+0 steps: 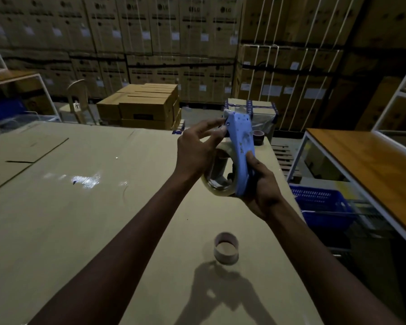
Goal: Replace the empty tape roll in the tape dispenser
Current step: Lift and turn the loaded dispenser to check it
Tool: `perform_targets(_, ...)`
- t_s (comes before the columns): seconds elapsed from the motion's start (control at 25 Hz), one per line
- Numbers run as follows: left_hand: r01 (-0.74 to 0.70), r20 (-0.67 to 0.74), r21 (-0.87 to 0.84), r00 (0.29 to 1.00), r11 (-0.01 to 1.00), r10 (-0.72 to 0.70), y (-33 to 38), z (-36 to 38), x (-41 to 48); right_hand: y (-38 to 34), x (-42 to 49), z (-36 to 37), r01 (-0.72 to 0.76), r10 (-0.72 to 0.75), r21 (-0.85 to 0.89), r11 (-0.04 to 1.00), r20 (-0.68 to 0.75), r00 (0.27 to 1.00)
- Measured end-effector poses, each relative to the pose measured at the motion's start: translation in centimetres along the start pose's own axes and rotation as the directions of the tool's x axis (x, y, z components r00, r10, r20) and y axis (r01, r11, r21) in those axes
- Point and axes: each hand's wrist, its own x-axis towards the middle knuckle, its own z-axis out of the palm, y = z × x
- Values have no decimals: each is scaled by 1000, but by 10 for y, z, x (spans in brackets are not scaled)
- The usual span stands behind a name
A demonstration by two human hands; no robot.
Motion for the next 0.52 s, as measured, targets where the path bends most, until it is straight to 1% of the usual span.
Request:
perform_targets(0.08, 23, 29, -112, 999, 993, -19, 8, 4, -3, 3, -1, -1, -69, 69, 67, 995, 11, 998)
perform_targets(0.12, 25, 32, -131, 999, 991, -21, 12, 6, -5, 5, 0, -2, -80, 79, 78, 994, 18, 997)
perform_targets(0.36, 10, -6, -122, 1000, 992, -11, 17, 9, -8, 14, 1, -2, -76, 70, 112, 991, 49, 996)
perform_targets(0.48, 10, -13, -109, 1000, 994, -12, 20, 7, -9, 13, 0, 1, -64, 60, 82, 995, 50, 997)
perform_targets(0.52, 18, -19, -110, 1000, 994, -20, 20, 7, -9, 13, 0, 1, -41, 39, 39, 998, 47, 998)
